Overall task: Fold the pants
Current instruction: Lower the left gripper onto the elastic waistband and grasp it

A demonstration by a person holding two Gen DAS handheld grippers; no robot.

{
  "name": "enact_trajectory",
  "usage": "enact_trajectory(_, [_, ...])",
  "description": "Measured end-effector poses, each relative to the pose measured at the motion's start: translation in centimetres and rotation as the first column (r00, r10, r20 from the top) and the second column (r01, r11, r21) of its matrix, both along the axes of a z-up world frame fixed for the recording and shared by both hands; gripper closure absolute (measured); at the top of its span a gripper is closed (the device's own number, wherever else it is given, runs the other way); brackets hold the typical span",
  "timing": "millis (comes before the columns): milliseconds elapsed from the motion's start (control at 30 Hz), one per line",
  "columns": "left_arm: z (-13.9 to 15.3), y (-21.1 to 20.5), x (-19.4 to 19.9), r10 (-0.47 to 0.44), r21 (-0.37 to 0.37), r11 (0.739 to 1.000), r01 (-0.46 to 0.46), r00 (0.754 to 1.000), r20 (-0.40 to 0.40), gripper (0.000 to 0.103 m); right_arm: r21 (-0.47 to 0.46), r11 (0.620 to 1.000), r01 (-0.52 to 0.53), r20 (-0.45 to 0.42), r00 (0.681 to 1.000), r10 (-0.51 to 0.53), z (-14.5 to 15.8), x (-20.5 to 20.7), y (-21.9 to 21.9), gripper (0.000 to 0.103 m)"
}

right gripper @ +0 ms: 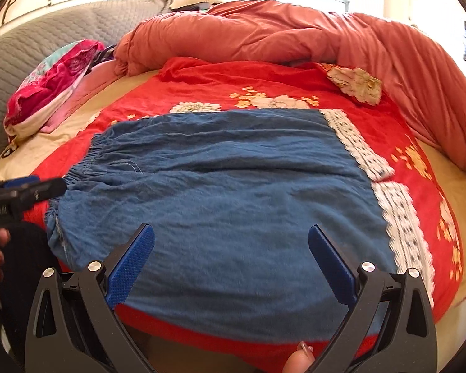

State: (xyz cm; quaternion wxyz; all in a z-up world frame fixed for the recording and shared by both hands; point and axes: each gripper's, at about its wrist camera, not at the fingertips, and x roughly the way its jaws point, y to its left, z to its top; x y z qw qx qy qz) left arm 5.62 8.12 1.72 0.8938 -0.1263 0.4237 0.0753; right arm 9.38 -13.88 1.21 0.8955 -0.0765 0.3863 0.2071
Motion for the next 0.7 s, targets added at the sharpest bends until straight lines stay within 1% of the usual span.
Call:
enact_trajectory(67, [0.1, 1.1, 0.9, 0.018, 0.008, 1.000, -0.018, 1.000, 0.001, 0.009, 0.001, 1.000, -0.012, -0.002, 1.000, 0.012, 0.1, 0.7, 0.6, 0.004])
enact_trajectory(267, [-0.1, 5.0, 4.7, 0.058, 0.031, 0.998, -0.057, 0.998, -0.036, 0.009, -0.017, 0.998, -0.057, 0.024, 0.998, 0.057, 1.1, 3.3, 2.7, 0.004])
enact_trajectory(333, [-0.3, 6.3, 6.0, 0.073, 0.039, 0.997, -0.071, 0.996, -0.044, 0.009, 0.001, 0.997, -0.076, 0.017, 0.997, 0.076, 1.3, 4.4, 3.3, 0.004])
enact_trajectory(467, [-1.3, 8.3, 8.3, 0.101, 0.078, 0.992, -0.095, 0.992, -0.074, 0.009, -0.039, 0.993, -0.109, 0.034, 0.993, 0.110, 1.5, 6.0, 5.0, 0.004])
enact_trajectory(500, [-1.5, 8.6, 8.7, 0.101, 0.081, 0.992, -0.096, 0.992, -0.071, 0.009, -0.044, 0.992, -0.116, 0.036, 0.992, 0.118, 1.5, 6.3, 5.3, 0.004])
enact_trajectory(633, [-2.4, 9.4, 9.8, 0.089, 0.042, 0.995, -0.087, 0.995, -0.035, 0.009, -0.049, 0.987, -0.156, 0.018, 0.987, 0.157, 1.3, 8.4, 6.8, 0.004])
enact_trajectory(700, [-3.1, 10.2, 10.2, 0.111, 0.010, 0.994, -0.110, 0.994, -0.019, 0.009, -0.057, 0.985, -0.164, 0.012, 0.986, 0.165, 1.1, 9.5, 7.5, 0.004])
